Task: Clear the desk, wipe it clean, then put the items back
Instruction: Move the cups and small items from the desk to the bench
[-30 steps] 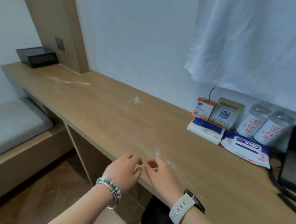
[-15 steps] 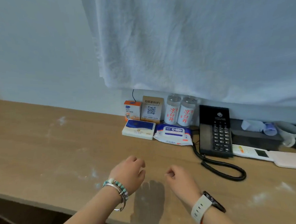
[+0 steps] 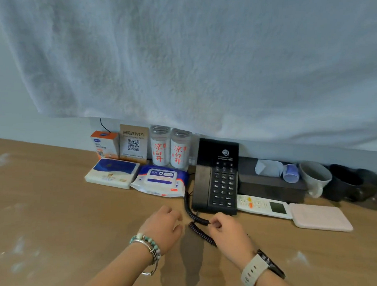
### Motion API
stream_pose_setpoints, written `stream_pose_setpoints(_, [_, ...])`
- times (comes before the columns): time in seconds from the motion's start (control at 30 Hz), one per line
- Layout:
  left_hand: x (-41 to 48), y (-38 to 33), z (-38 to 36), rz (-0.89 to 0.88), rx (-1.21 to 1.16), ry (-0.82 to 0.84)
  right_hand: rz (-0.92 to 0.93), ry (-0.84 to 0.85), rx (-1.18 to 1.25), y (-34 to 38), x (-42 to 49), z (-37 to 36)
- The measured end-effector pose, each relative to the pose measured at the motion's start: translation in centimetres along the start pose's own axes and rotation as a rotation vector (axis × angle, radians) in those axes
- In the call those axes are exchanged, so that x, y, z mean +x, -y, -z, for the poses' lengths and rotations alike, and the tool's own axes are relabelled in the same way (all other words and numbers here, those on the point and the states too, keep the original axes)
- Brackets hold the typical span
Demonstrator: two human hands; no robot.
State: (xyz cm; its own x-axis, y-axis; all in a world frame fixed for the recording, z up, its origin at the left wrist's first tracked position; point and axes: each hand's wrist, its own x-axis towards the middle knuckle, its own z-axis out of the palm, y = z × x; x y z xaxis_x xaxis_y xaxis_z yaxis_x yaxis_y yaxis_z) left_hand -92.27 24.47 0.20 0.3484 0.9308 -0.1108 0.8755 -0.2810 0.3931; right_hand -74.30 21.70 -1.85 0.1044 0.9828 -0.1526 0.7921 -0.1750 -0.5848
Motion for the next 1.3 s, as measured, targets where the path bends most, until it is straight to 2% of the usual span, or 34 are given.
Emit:
stream_pose_setpoints(0.33, [5.9, -6.5, -3.0, -0.191, -0.004, 0.017, -0.104, -0.057, 0.075, -5.8, 1.5, 3.3])
stream_pose_setpoints(0.63, [9.6, -13.1, -4.7, -0.274, -0.015, -0.028, -0.202, -0.171, 0.158, -11.8, 1.6, 7.2])
stream_pose_setpoints(0.9, [13.2, -20.8, -7.1, -0.173, -0.064, -0.145, -0.157, -0.242, 0.152, -17.8, 2.9, 14.1])
stream_pose_setpoints(1.03, [15.2, -24.3, -7.6, -0.177, 0.0, -0.226, -0.101, -0.275, 0.186, -19.5, 4.4, 16.0])
stream_pose_setpoints(1.1, [16.3, -25.9, -7.6, -0.187, 0.114, -0.187, -0.091, -0.267, 0.212, -20.1, 4.9, 16.4])
stream_pose_setpoints(1.3, [19.8, -27.7, -8.3, -0.153, 0.387, 0.104, -0.109, -0.227, 0.242, -21.6, 5.3, 16.9])
